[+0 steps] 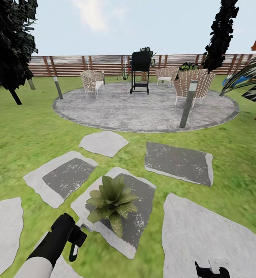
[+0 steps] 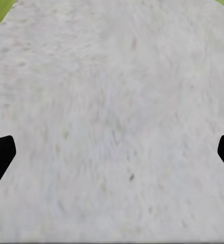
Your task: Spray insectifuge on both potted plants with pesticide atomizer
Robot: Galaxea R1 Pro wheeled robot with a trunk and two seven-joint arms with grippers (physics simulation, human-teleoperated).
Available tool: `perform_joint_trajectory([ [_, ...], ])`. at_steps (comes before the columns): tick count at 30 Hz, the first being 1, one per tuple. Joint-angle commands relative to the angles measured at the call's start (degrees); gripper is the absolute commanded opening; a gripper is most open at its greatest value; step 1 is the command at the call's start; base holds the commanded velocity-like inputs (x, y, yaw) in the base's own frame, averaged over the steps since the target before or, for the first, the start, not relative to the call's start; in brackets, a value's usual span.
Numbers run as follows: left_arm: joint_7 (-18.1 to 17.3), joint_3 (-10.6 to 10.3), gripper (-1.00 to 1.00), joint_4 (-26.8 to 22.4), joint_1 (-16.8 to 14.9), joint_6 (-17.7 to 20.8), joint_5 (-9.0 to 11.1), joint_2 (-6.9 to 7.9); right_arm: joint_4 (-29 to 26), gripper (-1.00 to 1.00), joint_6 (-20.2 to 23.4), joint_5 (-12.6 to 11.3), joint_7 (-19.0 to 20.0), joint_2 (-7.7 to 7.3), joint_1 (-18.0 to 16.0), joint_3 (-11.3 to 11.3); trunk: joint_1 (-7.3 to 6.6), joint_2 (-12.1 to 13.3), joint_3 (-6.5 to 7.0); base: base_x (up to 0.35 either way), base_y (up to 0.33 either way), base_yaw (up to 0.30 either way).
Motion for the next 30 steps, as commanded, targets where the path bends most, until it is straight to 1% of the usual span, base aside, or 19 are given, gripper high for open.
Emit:
perform_joint_trajectory([
  [1, -0.6, 0.2, -1.00, -0.1, 0.0, 0.1, -0.6, -0.03, 0.1, 1.00, -0.2, 0.6, 0.0, 0.00, 0.0, -0.5, -0.01, 0.0, -0.05, 0.000, 0.000, -0.076],
  [6, -0.6, 0.2, -1.00, -0.1, 0.1, 0.1, -0.6, 0.33, 0.1, 1.00, -0.2, 0.6, 0.0, 0.00, 0.0, -0.5, -0.01, 0.0, -0.05, -0.008, 0.007, -0.012],
  [8, -0.5, 0.2, -1.00, -0.1, 0.1, 0.1, -0.6, 0.37, 0.1, 1.00, -0.2, 0.6, 0.0, 0.00, 0.0, -0.5, -0.01, 0.0, -0.05, -0.166, 0.194, -0.001],
  [12, -0.5, 0.1, -1.00, -0.1, 0.1, 0.0, -0.6, 0.35, 0.1, 1.00, -0.2, 0.6, 0.0, 0.00, 0.0, -0.5, -0.01, 0.0, -0.05, -0.086, 0.293, -0.054],
  [16, -0.5, 0.1, -1.00, 0.0, 0.1, 0.0, -0.6, 0.35, 0.1, 1.00, -0.2, 0.6, 0.0, 0.00, 0.0, -0.5, -0.01, 0.0, -0.05, -0.005, 0.334, -0.255],
  [17, 2.0, 0.1, -1.00, 0.0, 0.2, 0.1, -0.4, 0.14, 0.1, 1.00, -0.2, 0.6, 0.0, 0.00, 0.0, -0.5, -0.01, 0.0, -0.05, 0.000, 0.336, -0.299],
  [18, 3.4, 0.1, -1.00, 0.1, 0.2, 0.1, -0.3, 0.09, 0.1, 1.00, -0.2, 0.6, 0.0, 0.00, 0.0, -0.5, -0.01, 0.0, -0.05, -0.053, 0.337, -0.101],
  [25, 3.6, 0.1, -1.00, 0.1, 0.2, 0.2, -0.2, -0.14, 0.1, 1.00, -0.2, 0.6, 0.0, -0.08, 0.0, -0.5, -0.01, 0.0, -0.05, -0.013, 0.336, -0.011],
  [30, 3.6, 0.1, -1.00, 0.1, 0.2, 0.1, -0.1, -0.28, 0.1, 1.00, -0.2, 0.6, 0.0, -0.08, 0.0, -0.5, -0.01, 0.0, -0.05, -0.150, 0.211, 0.000],
])
